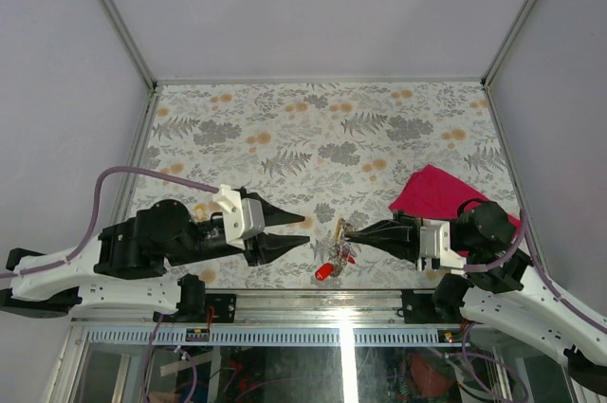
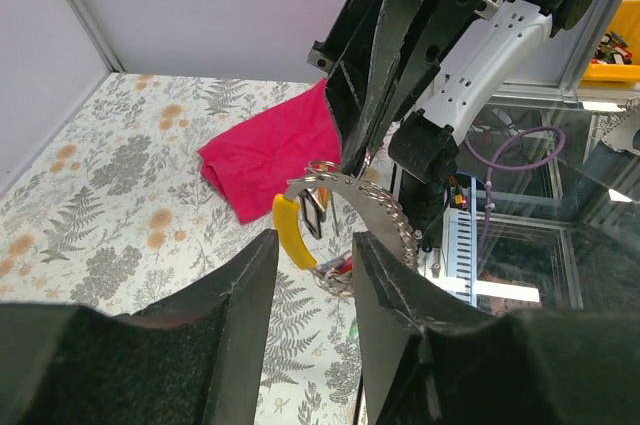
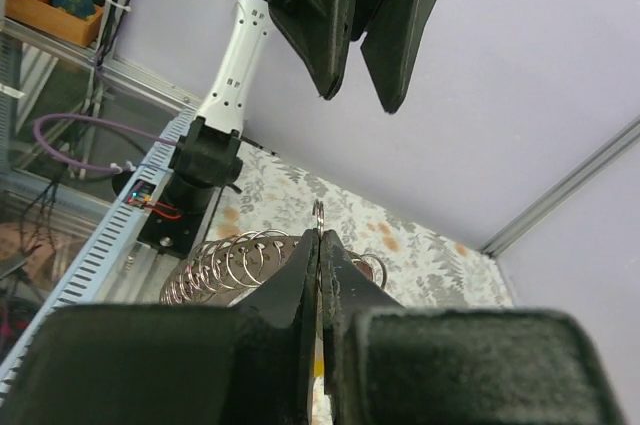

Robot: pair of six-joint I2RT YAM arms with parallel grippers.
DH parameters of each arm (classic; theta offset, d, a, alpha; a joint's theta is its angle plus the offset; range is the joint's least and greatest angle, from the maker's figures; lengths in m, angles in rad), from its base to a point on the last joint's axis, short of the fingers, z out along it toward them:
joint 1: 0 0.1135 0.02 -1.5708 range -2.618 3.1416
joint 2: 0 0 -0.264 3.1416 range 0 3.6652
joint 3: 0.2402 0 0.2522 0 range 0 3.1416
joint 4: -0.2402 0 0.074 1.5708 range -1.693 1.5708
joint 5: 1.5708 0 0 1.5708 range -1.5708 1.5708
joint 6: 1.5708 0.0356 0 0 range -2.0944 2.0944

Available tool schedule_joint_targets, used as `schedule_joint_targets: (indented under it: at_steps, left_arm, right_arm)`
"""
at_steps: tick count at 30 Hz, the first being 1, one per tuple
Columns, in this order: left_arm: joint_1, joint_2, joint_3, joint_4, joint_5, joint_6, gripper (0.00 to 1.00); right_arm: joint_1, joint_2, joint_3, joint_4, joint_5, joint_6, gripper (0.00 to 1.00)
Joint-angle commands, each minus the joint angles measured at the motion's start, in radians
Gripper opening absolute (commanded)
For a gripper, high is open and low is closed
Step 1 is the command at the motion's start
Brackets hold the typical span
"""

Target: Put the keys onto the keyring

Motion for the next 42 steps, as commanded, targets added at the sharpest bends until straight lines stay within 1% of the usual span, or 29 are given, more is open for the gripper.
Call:
schedule_joint_targets:
  at_steps: [1, 5, 9, 15, 20, 22, 32, 42]
  left_arm:
    - [-0.003, 0.002, -0.032, 0.118, 0.017, -0.028, 0.37]
    - [-0.004, -0.002, -0.056, 0.175, 0.044, -0.023, 0.37]
    - [-0.003, -0.007, -0.083, 0.231, 0.05, -0.015, 0.37]
    - [-0.004, -0.022, -0.124, 0.332, 0.059, -0.006, 0.35]
    - [-0.003, -0.023, -0.172, 0.463, 0.084, 0.0, 0.34]
    - [-0.003, -0.011, -0.174, 0.488, 0.093, 0.0, 0.33]
    - [-0.004, 0.026, -0.182, 0.525, 0.098, -0.003, 0.32]
    - [-0.003, 0.049, -0.178, 0.529, 0.109, -0.014, 0.32]
  right_arm:
    - [0.006, -0.012, -0.013, 0.17, -0.016, -0.095, 0.0]
    - [0.006, -0.013, -0.027, 0.23, -0.001, -0.072, 0.0]
    - [0.005, -0.006, -0.044, 0.296, 0.032, 0.021, 0.0]
    - [0.005, 0.011, -0.053, 0.348, 0.087, 0.176, 0.0]
    - [0.006, 0.034, -0.097, 0.502, 0.1, 0.311, 0.0]
    - [0.005, 0.042, -0.105, 0.546, 0.101, 0.34, 0.0]
    - [0.006, 0.039, -0.115, 0.612, 0.086, 0.383, 0.0]
    - [0.005, 0.038, -0.111, 0.618, 0.062, 0.393, 0.0]
